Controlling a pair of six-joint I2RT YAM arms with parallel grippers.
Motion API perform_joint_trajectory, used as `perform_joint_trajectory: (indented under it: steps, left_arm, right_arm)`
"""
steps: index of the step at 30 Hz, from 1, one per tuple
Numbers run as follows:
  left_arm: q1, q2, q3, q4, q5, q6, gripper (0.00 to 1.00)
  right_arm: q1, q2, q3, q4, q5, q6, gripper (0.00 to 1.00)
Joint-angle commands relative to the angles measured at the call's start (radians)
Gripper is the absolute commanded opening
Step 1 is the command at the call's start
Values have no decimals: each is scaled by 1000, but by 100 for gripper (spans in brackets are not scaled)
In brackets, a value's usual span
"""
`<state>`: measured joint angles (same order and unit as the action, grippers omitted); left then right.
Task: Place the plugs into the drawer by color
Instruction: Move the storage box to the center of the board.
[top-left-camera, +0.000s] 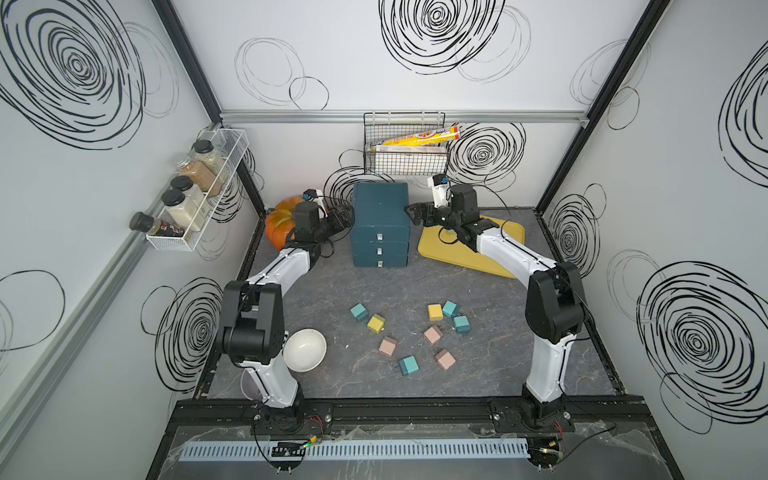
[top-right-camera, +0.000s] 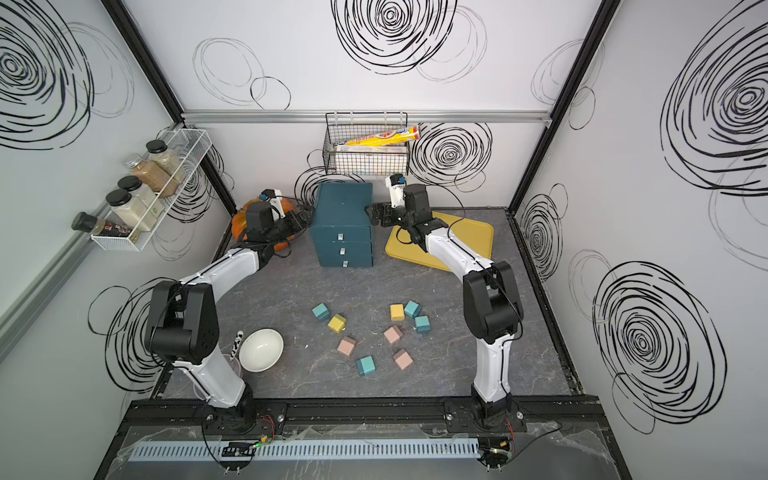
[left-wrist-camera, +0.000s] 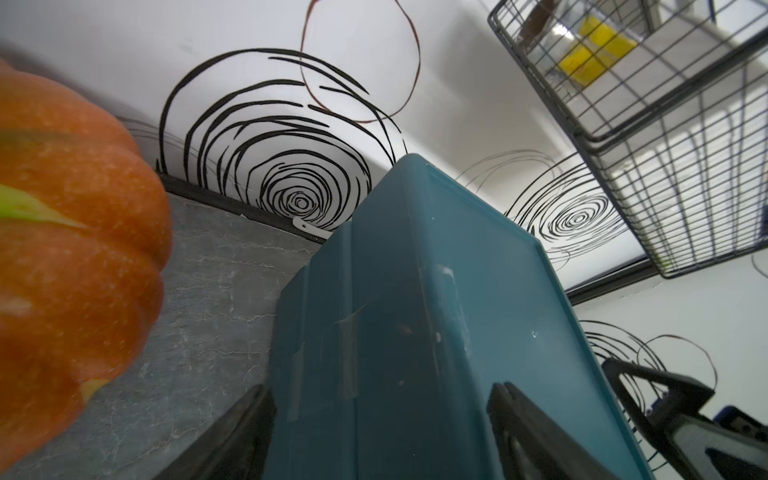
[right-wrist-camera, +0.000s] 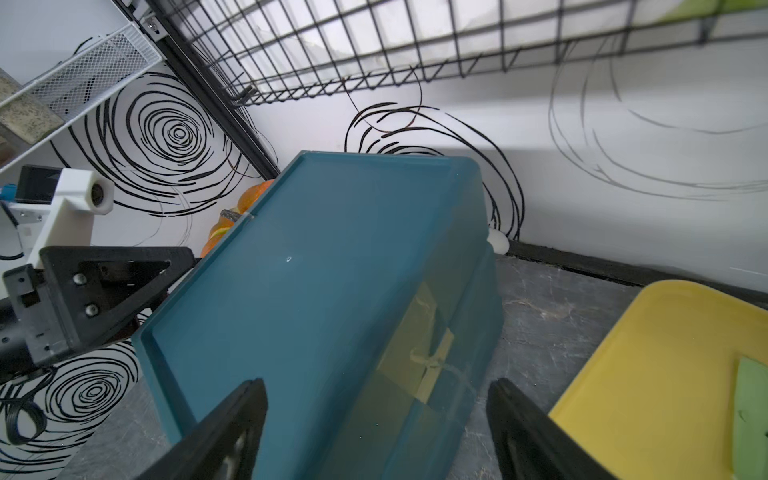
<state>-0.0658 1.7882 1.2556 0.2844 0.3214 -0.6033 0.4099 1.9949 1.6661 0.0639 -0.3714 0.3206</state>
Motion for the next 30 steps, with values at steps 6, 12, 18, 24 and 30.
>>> perform_joint_trajectory:
  steps: [6, 12, 18, 24, 30]
  left_arm:
    - [-26, 50, 54, -7, 81, 24, 71]
    - [-53, 29, 21, -6, 95, 8, 58]
    - [-94, -75, -55, -27, 77, -2, 52]
    - [-135, -170, -129, -42, 73, -41, 47]
    - [-205, -269, -219, -71, 31, -47, 47]
  right_arm:
    - [28, 110, 159, -165, -105, -24, 81]
    - [58, 71, 98, -129, -162, 9, 76]
    - [95, -23, -12, -125, -151, 18, 75]
    - [95, -183, -195, -87, -133, 20, 76]
    - [97, -314, -333, -85, -122, 41, 77]
